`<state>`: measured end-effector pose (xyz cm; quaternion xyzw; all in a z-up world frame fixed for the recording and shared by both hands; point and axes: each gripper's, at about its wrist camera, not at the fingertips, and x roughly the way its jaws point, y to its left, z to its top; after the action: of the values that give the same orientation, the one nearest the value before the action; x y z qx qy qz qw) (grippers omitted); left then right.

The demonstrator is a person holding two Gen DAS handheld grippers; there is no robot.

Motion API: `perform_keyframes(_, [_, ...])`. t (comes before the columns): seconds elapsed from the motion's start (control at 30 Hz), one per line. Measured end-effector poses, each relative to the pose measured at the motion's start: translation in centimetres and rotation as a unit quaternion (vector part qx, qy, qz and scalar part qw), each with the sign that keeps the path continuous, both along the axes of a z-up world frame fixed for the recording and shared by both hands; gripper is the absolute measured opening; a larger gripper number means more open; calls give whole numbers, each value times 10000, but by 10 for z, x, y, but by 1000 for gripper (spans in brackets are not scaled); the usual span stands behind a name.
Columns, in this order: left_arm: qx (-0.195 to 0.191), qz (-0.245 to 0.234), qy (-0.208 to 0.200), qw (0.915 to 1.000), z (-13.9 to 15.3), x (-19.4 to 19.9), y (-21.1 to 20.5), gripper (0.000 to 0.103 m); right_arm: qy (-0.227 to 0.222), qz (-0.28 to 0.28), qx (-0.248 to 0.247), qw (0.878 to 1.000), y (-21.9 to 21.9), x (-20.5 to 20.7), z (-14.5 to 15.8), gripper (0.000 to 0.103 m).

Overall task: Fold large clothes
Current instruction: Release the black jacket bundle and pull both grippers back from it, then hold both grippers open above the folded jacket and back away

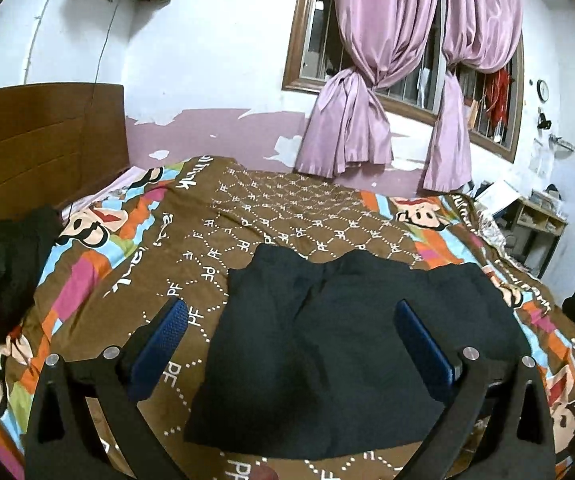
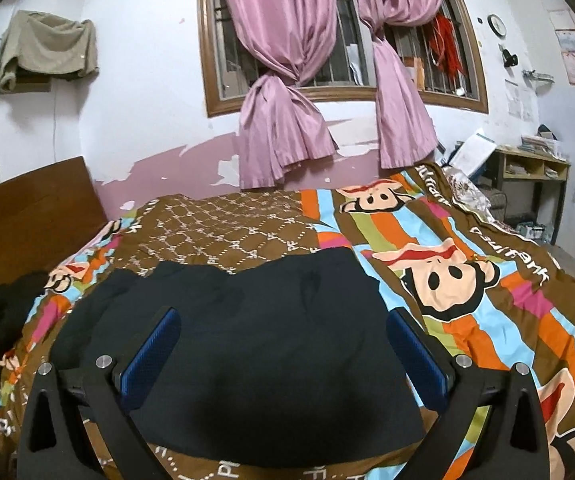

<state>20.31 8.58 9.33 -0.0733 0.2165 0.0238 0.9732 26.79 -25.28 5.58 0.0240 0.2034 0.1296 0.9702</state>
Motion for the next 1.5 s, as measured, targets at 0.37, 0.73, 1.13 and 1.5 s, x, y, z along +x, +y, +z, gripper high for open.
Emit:
perform_keyframes(0.37, [229, -173, -331, 9990, 18, -47, -17, 101, -253, 214, 215, 9992, 6, -50, 14, 103])
perform_keyframes(0.73, [315, -164, -531, 9980, 24, -84, -20, 101, -474, 362, 248, 9979, 15, -92, 23, 103])
perform_keyframes(1.13, [430, -292, -515, 9973, 15, -111, -23, 101, -456, 381, 166, 9981, 22, -115, 18, 103])
perform_keyframes(1.5, [366, -366, -392, 9979, -12, -133, -29, 101, -228, 166, -58, 9996, 31, -142, -6, 103])
